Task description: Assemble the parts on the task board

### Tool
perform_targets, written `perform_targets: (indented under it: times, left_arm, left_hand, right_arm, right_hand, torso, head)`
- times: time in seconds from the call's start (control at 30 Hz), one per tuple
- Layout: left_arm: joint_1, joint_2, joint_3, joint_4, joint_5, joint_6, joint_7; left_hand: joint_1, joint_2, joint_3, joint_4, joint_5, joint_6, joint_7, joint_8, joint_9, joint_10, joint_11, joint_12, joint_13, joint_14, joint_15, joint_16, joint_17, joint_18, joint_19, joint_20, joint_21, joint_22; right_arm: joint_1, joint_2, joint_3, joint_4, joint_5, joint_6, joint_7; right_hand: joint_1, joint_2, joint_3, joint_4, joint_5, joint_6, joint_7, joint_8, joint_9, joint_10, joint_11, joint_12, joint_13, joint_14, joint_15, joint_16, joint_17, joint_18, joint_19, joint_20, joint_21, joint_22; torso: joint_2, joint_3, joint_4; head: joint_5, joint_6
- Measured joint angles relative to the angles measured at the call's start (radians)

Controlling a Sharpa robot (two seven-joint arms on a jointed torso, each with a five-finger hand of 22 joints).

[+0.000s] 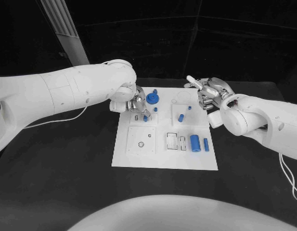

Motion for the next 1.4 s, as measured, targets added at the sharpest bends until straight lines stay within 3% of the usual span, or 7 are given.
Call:
perform_targets:
  times: [0.13,0.5,1.03,1.4]
  left_arm:
    - [0.0,0.0,0.0,0.0,0.0,0.002,-0.002]
    - [0.0,0.0,0.001,0.0,0.0,0.006,-0.002]
    - [0.0,-0.018,0.0,0.008,0.0,-0.015,0.024]
    - [0.033,-0.058,0.0,0.032,0.002,-0.049,0.059]
  left_hand:
    - [-0.001,0.0,0.0,0.0,0.004,0.0,0.0,0.0,0.0,0.0,0.0,0.0,0.0,0.0,0.0,0.0,0.0,0.0,0.0,0.0,0.0,0.0]
    - [0.151,0.002,0.117,-0.085,0.011,-0.004,-0.003,0.0,-0.007,0.0,0.0,0.0,0.0,0.0,0.0,0.0,0.0,0.0,0.0,0.0,0.0,0.0]
    - [0.155,-0.013,0.272,-0.119,0.015,-0.002,-0.005,0.017,-0.009,0.004,-0.004,0.0,0.0,0.0,0.0,0.0,0.0,0.0,0.0,0.0,0.0,0.0]
    - [0.13,-0.044,0.36,-0.141,0.02,-0.004,-0.003,0.035,-0.008,0.004,-0.004,0.0,0.0,0.0,0.0,0.0,0.0,0.0,0.0,0.0,0.0,0.0]
  right_arm:
    - [0.0,0.0,0.0,0.0,0.0,0.0,0.0]
    - [0.0,0.0,0.0,0.0,0.0,0.0,-0.001]
    - [0.0,0.0,0.0,-0.001,0.0,0.0,-0.002]
    - [0.0,0.0,0.0,-0.003,0.0,0.0,-0.003]
  right_hand:
    - [0.0,0.0,0.0,0.0,0.0,0.0,0.0,0.0,0.0,0.0,0.0,0.0,0.0,0.0,0.0,0.0,0.0,0.0,0.0,0.0,0.0,0.0]
    - [0.0,0.0,0.0,0.0,0.0,0.0,0.0,0.0,0.0,0.0,0.0,0.0,0.0,0.0,0.0,0.0,0.0,0.0,0.0,0.0,0.0,0.0]
    - [0.004,0.004,0.0,0.0,0.0,0.0,0.0,0.0,-0.001,0.0,0.0,0.0,0.0,0.0,0.0,0.0,0.0,0.0,0.0,0.0,0.0,0.0]
    - [0.004,0.004,0.0,0.0,0.0,0.0,0.0,0.0,-0.001,0.0,0.0,0.0,0.0,0.0,0.0,0.0,0.0,0.0,0.0,0.0,0.0,0.0]
  torso:
    - [0.0,0.0,0.0]
    - [0.0,-0.0001,0.0]
    - [0.0,-0.0005,0.0006]
    - [0.0,-0.0005,0.0011]
  head:
    - [0.0,0.0]
    - [-0.002,0.0]
    - [-0.002,0.0]
    - [-0.001,0.0]
